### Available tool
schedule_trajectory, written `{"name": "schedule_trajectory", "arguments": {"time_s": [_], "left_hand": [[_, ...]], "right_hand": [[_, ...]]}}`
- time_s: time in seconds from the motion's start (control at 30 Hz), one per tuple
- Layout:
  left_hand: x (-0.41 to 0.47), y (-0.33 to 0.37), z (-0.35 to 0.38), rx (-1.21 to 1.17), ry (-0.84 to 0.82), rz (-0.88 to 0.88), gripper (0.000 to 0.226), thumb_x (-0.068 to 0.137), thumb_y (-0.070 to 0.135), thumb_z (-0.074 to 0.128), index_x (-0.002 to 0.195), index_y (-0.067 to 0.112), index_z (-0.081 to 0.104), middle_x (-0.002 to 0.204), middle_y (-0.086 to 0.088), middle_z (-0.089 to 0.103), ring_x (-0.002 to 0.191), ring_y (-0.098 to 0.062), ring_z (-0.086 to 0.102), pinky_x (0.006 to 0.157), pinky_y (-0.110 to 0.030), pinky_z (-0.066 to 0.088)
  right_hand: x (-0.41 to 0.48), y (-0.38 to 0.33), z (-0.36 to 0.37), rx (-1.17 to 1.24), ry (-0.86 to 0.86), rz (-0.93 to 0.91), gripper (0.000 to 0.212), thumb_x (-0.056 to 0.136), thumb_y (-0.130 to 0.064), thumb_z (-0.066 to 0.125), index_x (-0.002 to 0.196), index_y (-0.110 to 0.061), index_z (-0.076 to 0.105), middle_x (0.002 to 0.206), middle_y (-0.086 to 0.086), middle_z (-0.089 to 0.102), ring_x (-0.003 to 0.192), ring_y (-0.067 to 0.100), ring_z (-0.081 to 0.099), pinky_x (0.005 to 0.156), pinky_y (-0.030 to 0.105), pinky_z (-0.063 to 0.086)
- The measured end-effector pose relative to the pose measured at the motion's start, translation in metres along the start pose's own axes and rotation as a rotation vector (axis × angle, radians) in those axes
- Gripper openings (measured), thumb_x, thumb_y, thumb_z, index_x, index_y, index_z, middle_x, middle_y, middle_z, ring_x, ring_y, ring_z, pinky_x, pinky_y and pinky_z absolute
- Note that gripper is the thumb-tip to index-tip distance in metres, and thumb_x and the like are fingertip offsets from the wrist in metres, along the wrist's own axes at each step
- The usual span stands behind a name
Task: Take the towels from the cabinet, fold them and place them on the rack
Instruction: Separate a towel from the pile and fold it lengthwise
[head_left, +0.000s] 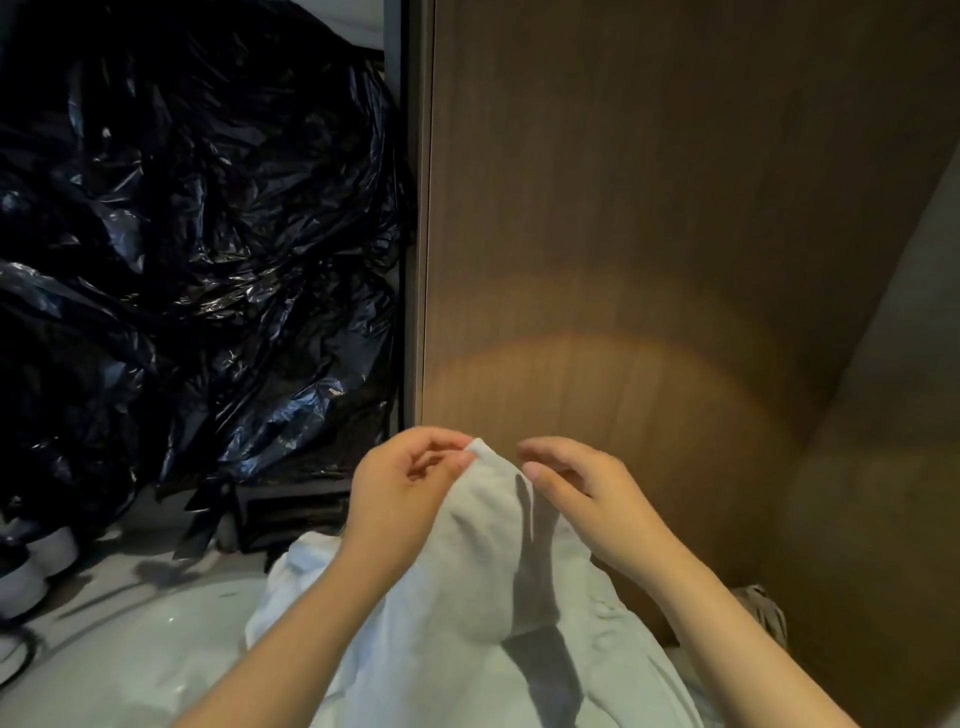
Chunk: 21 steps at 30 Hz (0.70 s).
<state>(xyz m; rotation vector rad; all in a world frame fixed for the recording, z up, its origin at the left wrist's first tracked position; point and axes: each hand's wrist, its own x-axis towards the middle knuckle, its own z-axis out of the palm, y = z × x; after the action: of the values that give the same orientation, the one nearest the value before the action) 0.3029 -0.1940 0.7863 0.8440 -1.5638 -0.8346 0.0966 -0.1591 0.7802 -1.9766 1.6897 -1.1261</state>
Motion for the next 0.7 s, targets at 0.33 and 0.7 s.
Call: {"name": "schedule_trajectory", "arguments": {"time_s": [0.33, 0.7], "left_hand": [[-0.034, -0.001, 0.008, -0.079, 0.045, -0.073, 0.014, 0.081, 0.014, 0.075, 0.088, 0.027, 0.074, 0.082, 0.006, 0.073, 0.076, -0.012, 0.069, 0.07, -0.017, 0.055], [-0.068, -0.018, -0.007, 0.147, 0.034, -0.084, 0.02, 0.08, 0.012, 0.074, 0.078, 0.031, 0.068, 0.082, 0.018, 0.067, 0.08, -0.005, 0.062, 0.074, -0.022, 0.051]], "right_hand": [[-0.031, -0.012, 0.034, 0.368, 0.092, 0.051, 0.021, 0.098, -0.022, 0.056, 0.082, -0.028, 0.067, 0.079, -0.009, 0.066, 0.077, 0.005, 0.061, 0.07, 0.02, 0.049], [-0.042, -0.031, 0.039, 0.372, 0.029, 0.061, 0.008, 0.092, -0.03, 0.064, 0.091, -0.029, 0.071, 0.089, -0.01, 0.071, 0.089, 0.013, 0.065, 0.079, 0.031, 0.054]]}}
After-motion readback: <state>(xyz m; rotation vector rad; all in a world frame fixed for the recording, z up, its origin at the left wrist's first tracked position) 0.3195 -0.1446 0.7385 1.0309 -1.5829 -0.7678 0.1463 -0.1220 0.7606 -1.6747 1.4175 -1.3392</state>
